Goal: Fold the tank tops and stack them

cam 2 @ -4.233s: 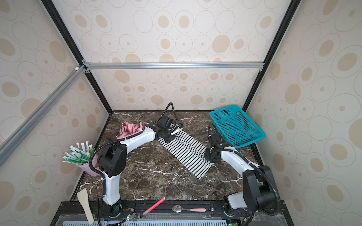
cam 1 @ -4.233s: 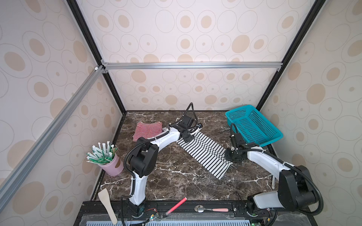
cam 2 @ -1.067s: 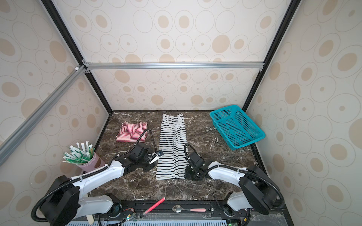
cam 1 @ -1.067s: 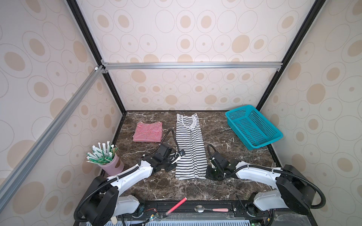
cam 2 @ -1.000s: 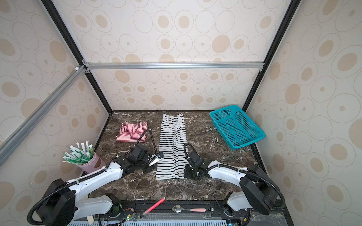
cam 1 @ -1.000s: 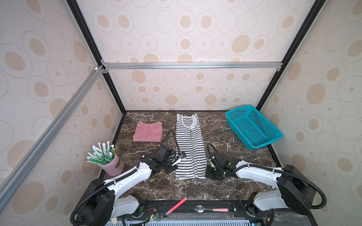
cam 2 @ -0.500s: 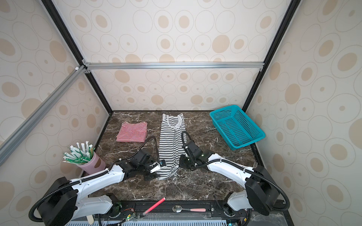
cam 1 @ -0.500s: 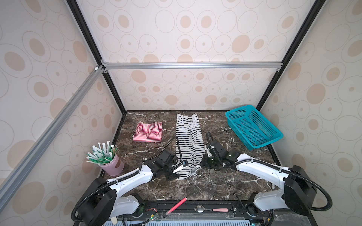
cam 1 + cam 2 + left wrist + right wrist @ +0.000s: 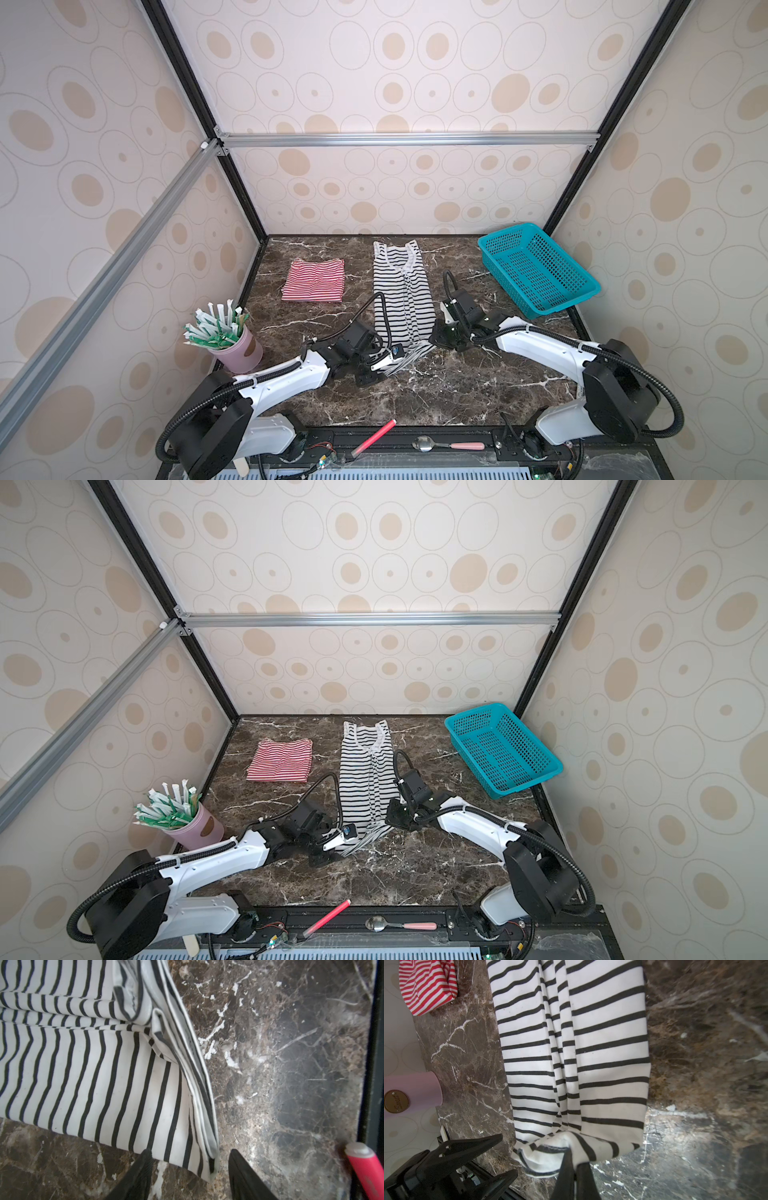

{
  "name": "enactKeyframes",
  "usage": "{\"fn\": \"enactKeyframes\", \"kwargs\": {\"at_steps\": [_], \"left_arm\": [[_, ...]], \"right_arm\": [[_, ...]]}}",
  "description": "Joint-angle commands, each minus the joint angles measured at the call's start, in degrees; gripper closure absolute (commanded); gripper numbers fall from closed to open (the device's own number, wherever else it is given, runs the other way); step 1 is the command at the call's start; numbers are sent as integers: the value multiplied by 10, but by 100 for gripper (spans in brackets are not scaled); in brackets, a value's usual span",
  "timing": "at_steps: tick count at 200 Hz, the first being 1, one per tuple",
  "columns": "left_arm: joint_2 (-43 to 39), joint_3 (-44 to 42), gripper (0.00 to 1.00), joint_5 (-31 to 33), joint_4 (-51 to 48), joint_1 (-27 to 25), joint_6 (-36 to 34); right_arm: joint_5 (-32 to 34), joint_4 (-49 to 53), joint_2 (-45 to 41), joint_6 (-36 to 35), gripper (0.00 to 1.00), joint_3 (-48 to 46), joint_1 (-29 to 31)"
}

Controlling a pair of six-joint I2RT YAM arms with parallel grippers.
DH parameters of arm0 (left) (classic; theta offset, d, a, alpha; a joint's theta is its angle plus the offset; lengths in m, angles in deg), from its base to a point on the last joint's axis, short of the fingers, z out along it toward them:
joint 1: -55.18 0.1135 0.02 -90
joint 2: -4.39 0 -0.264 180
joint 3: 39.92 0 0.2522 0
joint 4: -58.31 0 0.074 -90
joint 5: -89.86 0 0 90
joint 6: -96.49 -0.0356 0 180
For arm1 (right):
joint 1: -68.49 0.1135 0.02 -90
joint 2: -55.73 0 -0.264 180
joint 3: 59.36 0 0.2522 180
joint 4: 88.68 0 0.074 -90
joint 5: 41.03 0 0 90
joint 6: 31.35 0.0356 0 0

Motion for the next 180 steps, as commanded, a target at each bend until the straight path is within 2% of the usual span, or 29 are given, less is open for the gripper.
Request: {"fn": "enactKeyframes", "kwargs": {"at_steps": [1,70,97,108,128,155,180], "left_arm": [[17,10,43,1,5,-8,-6],[32,7,47,16,24,-35,-8],[56,7,62,72,51,-36,-3],[58,6,66,83,58,-36,-3],[54,4,71,85,61,-36,-1],[43,4,89,90,47,-36,-7],[20,12,94,68,15,-36,-18]], "right_arm": [[-8,-12,7,-5,100,-1,-5],[-18,-25,10,-4,100,-12,-19],[-19,-28,11,-5,100,-14,-21],[-21,-28,11,-5,100,-15,-24],[-23,-28,8,-7,100,-18,-26],[-34,-21,-2,-10,100,-29,-26],[-48,-13,-33,-11,100,-54,-23]]}}
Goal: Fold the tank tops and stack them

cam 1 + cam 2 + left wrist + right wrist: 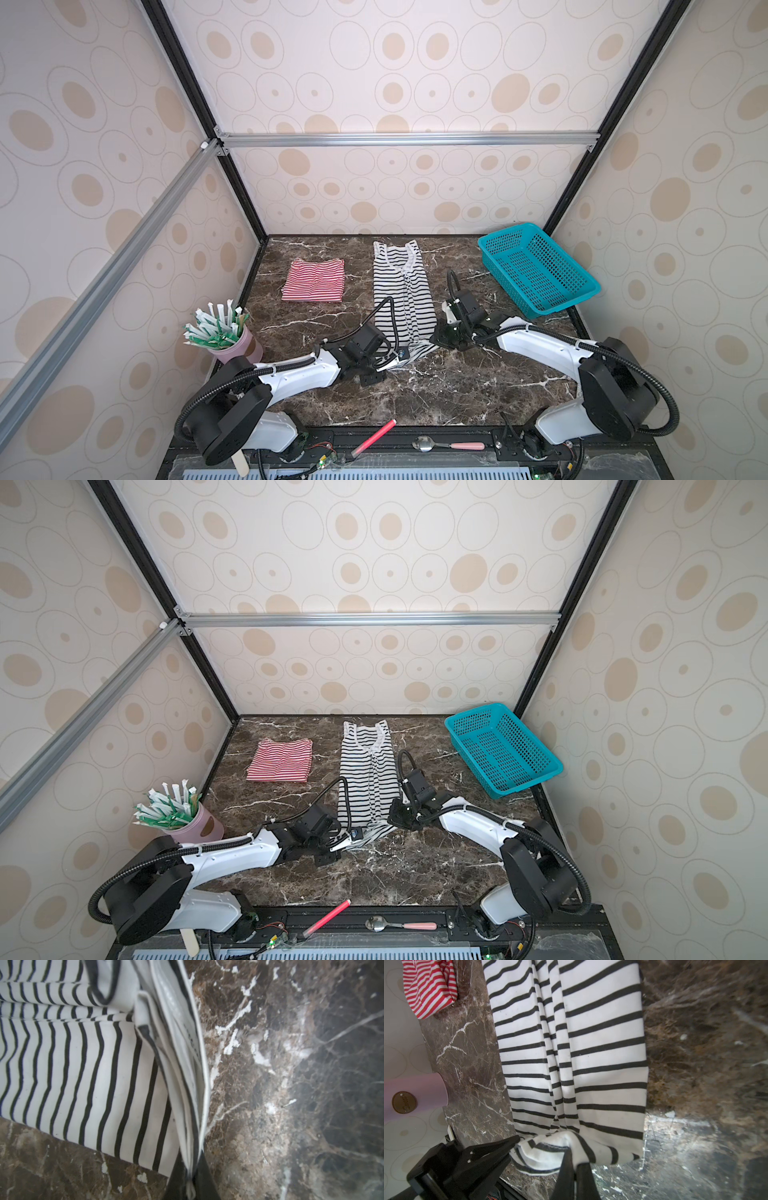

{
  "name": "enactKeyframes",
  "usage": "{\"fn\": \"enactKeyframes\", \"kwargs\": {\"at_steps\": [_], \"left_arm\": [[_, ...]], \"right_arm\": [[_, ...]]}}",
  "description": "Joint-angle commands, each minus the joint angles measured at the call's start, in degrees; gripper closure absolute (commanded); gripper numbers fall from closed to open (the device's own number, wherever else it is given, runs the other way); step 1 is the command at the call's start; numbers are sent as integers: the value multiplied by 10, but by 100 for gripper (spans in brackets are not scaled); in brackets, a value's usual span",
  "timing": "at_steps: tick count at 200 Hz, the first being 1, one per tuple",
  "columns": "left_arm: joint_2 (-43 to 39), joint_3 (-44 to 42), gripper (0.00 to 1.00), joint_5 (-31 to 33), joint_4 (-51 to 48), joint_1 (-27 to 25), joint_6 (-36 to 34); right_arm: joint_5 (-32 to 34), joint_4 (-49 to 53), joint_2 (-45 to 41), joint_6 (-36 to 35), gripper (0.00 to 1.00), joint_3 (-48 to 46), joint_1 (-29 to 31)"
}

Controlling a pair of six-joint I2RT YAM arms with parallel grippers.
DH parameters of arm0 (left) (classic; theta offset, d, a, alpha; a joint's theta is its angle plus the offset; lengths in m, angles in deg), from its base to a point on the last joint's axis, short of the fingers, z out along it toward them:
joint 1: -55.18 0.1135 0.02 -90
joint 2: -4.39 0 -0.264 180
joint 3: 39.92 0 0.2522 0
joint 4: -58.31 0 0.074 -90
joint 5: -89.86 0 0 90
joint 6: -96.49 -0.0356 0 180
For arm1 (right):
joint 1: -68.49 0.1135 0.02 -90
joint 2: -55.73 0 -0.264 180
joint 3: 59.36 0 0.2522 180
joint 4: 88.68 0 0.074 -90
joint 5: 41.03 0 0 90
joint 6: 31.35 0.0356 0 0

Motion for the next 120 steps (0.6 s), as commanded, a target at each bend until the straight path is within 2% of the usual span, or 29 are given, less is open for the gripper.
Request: {"fn": "enactKeyframes", "kwargs": {"at_steps": [1,54,100,120], "left_arm": [[-28,12,94,-10,-31,-4,-18],[-41,47,95,89,-18,-3,-28],[-1,107,95,169,16,28,-61],[32,157,95,175,13,53,-64]], "right_arm": [[-16,14,-33,-5,100,-27,0],[-10,39,-78,-19,100,-17,-1],[9,73,-44,-45,100,75,-26],[-1,72,-21,-50,100,111,-51]]}}
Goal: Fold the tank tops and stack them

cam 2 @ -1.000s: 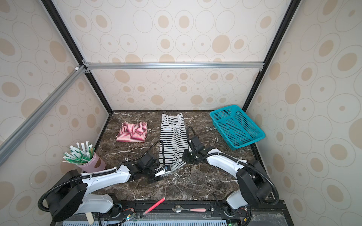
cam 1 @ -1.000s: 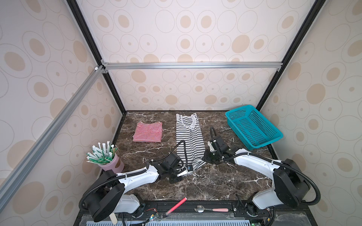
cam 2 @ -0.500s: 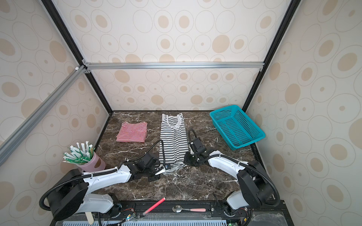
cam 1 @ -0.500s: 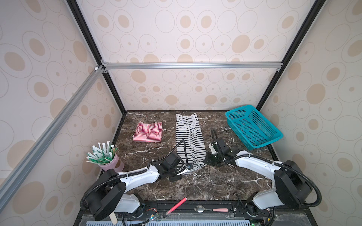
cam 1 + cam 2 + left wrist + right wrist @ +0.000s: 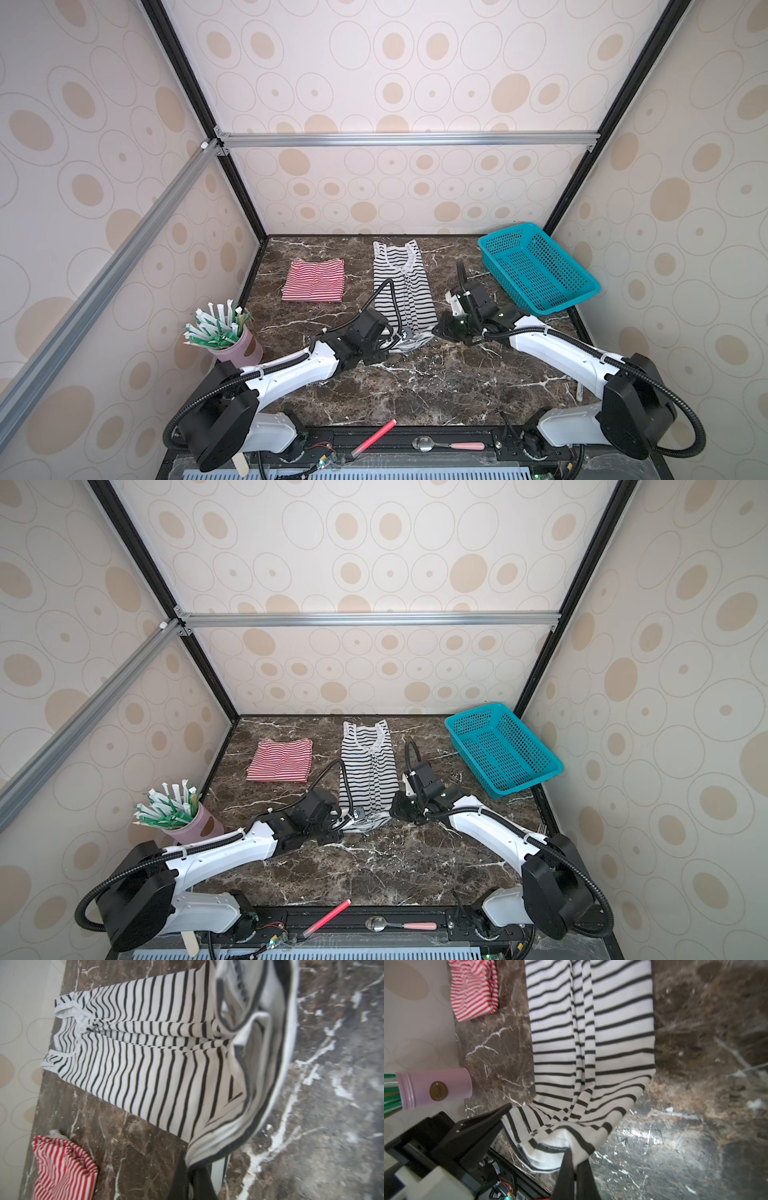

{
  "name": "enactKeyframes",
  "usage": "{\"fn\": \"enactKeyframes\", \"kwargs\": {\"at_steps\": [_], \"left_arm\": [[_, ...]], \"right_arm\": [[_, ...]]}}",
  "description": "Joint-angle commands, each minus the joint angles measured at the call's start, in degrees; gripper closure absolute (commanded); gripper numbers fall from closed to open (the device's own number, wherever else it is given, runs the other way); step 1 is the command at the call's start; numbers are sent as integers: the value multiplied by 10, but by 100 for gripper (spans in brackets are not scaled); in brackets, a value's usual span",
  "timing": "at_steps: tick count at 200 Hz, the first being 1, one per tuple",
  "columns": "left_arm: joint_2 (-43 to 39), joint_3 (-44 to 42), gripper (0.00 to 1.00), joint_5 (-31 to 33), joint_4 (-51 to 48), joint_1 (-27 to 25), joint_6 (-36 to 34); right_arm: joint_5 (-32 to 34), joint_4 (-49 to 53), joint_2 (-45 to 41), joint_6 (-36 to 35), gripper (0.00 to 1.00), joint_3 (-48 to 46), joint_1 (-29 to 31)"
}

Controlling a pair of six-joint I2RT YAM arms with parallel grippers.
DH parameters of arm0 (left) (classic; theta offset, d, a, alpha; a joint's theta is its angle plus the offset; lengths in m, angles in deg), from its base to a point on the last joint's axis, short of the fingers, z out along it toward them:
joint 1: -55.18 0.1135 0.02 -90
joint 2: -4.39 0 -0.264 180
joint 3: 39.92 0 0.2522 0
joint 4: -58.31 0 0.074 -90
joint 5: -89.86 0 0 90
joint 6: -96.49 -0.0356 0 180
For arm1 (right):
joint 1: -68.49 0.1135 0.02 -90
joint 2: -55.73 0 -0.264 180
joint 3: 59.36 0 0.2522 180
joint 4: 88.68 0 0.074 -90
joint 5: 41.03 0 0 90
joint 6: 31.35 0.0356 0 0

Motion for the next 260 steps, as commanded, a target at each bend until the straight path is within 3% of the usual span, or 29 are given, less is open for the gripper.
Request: {"fn": "enactKeyframes", "kwargs": {"at_steps": [1,90,117,180,206,219,240,260], "left_arm": [[30,62,95,40,16,29,-26],[183,236,95,24,24,125,-63],[230,241,94,30,77,137,-79],[320,302,93,39,100,151,-77],[351,325,89,44,112,157,-70],[370,343,81,51,109,159,-64],[375,346,71,79,131,163,-39],[339,312,61,77,154,166,-21]], "right_arm": [[3,17,26,-18,100,42,-28],[-56,13,194,-42,100,214,-108],[-55,12,258,-55,100,252,-118],[-92,-26,361,-39,100,312,-146],[-135,-48,398,-30,77,341,-154],[-152,-63,404,-25,68,348,-157],[-157,-84,384,-26,61,334,-160],[-153,-98,342,-31,62,289,-158]]}}
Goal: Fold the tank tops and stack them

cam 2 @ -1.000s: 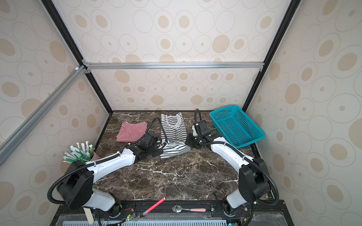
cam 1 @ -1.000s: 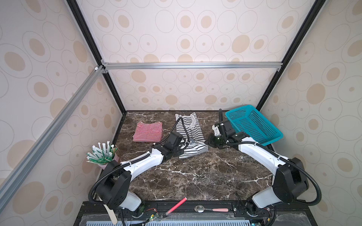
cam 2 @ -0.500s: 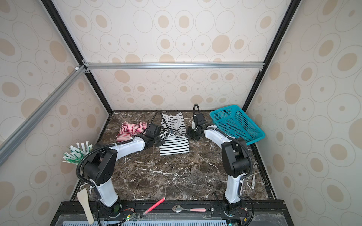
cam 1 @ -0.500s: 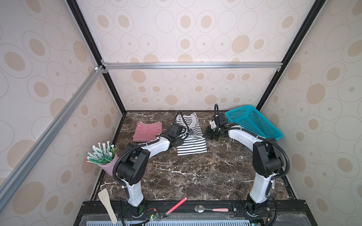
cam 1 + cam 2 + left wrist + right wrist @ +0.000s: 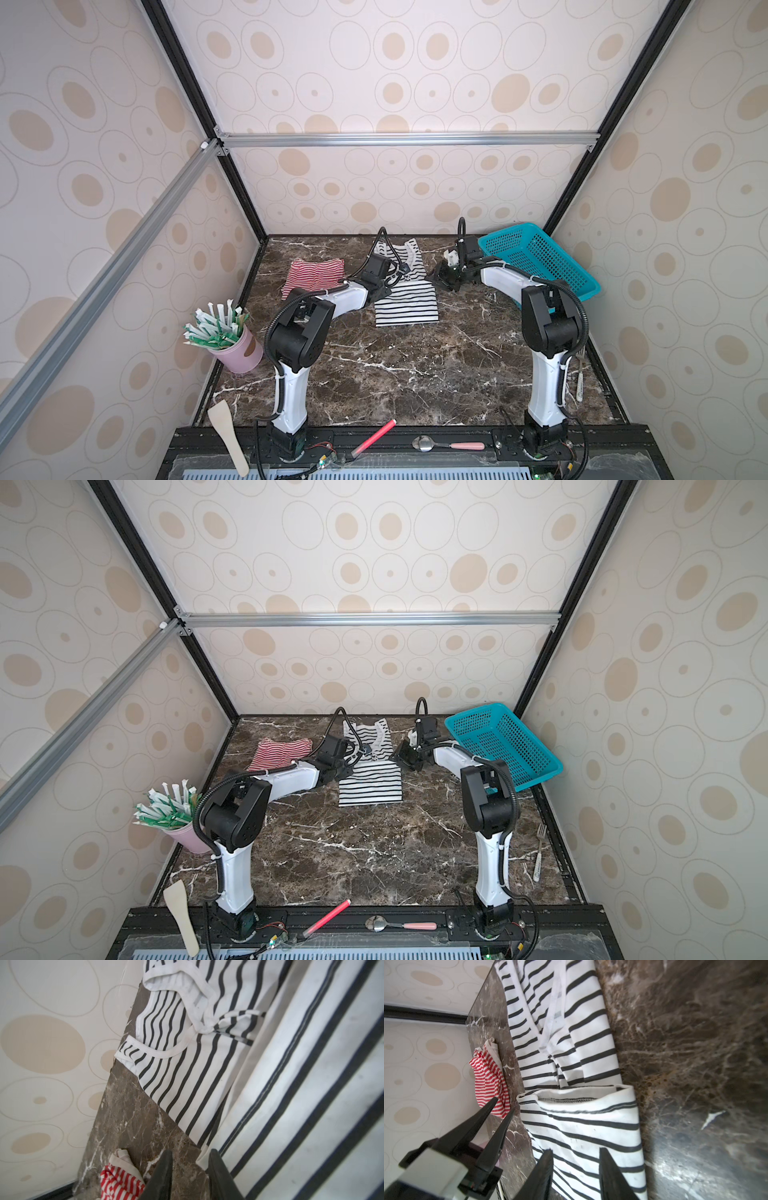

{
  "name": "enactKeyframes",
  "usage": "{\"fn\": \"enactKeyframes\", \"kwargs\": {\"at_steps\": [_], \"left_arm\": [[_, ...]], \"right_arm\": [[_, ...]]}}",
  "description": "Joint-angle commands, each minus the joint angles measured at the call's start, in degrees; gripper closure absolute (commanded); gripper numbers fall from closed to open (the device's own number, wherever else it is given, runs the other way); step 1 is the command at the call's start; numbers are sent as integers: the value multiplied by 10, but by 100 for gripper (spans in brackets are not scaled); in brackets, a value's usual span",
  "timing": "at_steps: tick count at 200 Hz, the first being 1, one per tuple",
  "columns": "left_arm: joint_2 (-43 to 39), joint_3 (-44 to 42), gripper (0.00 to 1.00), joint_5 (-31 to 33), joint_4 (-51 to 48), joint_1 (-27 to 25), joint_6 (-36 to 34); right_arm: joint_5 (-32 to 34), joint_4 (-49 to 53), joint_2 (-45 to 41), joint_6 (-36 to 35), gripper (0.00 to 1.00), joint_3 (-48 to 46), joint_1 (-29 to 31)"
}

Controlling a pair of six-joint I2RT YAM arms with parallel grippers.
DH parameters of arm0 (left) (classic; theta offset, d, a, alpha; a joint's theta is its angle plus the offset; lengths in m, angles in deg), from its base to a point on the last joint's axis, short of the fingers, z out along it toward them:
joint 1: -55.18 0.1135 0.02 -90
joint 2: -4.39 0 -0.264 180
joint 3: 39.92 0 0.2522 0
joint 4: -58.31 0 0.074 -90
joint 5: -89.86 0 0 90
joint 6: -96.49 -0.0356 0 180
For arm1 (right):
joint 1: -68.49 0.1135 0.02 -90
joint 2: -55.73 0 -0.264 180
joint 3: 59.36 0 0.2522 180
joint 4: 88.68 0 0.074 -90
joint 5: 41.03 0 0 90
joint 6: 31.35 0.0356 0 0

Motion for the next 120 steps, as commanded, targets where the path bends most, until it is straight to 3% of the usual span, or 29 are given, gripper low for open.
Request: {"fn": "enactKeyframes", "kwargs": {"at_steps": [1,30,54,86,120], "left_arm": [[-38,-17,60,15,38,8,27],[-100,-83,60,-39,13,4,46],[-137,-134,62,-77,-4,-5,60],[-195,-214,58,-105,6,-19,59],[-235,-270,53,-99,29,-38,68]], "right_arm": [[-15,-30,-53,-2,62,-40,2],[6,-9,-102,-14,79,-106,22],[28,6,-124,-26,84,-153,43],[59,-1,-169,-32,65,-228,55],[62,-28,-189,-17,60,-291,55]]}}
